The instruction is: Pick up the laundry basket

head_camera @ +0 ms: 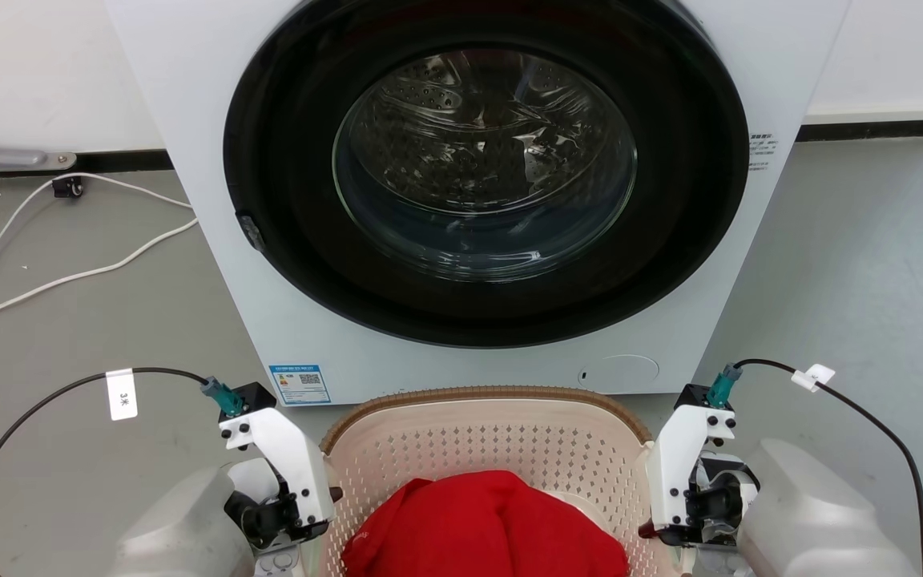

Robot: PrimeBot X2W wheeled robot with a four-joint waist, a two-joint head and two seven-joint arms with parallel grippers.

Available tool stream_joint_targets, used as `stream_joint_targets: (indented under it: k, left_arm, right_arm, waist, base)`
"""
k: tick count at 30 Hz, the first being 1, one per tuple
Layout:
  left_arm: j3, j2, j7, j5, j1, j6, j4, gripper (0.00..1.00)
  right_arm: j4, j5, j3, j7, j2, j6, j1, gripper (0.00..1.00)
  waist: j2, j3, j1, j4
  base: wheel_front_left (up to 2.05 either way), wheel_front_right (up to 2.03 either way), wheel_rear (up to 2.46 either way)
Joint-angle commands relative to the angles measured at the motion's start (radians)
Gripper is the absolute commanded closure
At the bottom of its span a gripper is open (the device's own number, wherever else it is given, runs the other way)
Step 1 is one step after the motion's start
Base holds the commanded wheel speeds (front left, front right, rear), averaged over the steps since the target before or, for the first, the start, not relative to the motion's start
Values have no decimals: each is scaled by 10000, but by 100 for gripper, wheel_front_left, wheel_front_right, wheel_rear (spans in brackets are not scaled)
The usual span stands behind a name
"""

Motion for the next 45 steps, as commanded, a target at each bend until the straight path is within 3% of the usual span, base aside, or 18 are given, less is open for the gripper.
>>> stream_joint_targets:
  k: [1, 45]
  left_arm:
    - [-15, -47, -19, -49, 177, -56, -53, 100]
    - [-123, 5, -141, -186, 228, -57, -86, 100]
  right_arm:
    - [-95, 134, -52, -16, 154, 139, 20, 100]
    - [-97, 324, -17, -35, 158, 140, 66, 100]
  waist:
    - [0, -5, -1, -3]
    - [0, 26, -1, 13]
  base:
    - [0, 0, 0]
    - [0, 0, 0]
